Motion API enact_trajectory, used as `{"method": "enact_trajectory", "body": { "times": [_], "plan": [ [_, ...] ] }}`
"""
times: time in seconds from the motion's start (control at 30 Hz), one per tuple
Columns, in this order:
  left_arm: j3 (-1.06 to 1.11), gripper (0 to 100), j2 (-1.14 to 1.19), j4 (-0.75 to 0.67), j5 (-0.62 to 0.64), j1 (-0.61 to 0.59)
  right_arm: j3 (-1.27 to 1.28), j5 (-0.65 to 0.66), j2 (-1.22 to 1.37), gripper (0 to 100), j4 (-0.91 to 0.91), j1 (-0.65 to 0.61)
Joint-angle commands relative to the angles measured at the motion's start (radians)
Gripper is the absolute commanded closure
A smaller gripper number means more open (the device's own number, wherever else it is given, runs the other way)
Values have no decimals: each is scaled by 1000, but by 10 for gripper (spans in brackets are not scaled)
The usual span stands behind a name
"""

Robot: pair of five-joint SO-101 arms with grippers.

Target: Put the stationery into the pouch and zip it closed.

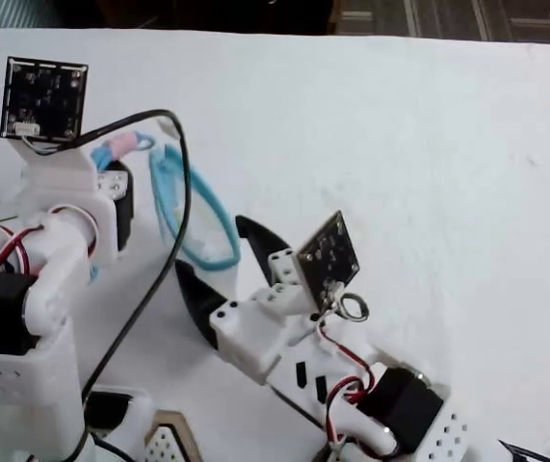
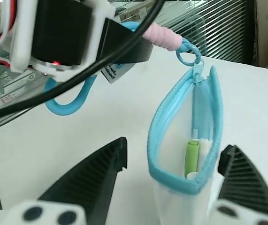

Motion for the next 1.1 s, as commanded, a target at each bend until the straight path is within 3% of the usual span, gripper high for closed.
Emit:
{"method": "enact_trajectory", "body": {
  "times": [0.0,0.2,0.5,0.6,0.83,1.07],
  "plan": [
    [-13,976,-14,0,-9,9,-3,51,-4,687,-18,7],
    [-13,976,-14,2,-9,9,-3,86,-2,697,-19,7],
    [-13,976,-14,2,-9,9,-3,87,-4,918,-19,12],
    [-13,976,-14,2,-9,8,-3,89,-4,919,-19,12],
    [-13,976,-14,2,-9,8,48,89,-4,797,-19,12],
    [-13,976,-14,2,-9,9,55,89,-5,926,-65,51]
  ]
}}
